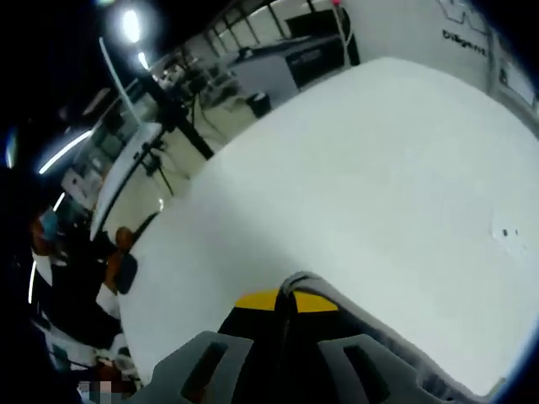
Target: Open the folded towel by lifting each exposed corner and separating the folded layers until the towel lies flat within the target outline without major curled edges
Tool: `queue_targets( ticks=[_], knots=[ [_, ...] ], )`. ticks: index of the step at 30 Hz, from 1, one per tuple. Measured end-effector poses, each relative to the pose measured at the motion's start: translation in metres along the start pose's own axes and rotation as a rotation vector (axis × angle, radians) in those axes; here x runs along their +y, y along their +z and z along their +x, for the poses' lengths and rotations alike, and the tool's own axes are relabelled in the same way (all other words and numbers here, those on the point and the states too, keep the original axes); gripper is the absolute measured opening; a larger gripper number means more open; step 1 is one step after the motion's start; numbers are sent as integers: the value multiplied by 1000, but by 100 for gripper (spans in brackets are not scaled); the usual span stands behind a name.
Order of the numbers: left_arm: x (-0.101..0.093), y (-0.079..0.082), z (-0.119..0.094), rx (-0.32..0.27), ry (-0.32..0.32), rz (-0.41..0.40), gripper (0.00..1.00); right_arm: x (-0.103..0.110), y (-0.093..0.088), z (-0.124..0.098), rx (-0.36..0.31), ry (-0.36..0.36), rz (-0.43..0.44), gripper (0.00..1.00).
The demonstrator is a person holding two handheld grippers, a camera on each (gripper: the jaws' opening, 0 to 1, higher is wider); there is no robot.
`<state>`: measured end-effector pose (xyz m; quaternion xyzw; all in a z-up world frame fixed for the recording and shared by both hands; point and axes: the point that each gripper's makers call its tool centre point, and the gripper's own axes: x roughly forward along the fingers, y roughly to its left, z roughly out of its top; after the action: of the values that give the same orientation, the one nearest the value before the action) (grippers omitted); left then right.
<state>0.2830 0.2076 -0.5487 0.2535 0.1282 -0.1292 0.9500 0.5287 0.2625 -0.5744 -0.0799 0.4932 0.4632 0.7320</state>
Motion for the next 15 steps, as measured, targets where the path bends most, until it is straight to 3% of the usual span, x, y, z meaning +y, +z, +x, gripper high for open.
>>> queue_targets(
  ticks=[15],
  knots=[
    [2,-21,-1,31,-17,-60,0,7,0,22,-8,-20,-15,0]
  ],
)
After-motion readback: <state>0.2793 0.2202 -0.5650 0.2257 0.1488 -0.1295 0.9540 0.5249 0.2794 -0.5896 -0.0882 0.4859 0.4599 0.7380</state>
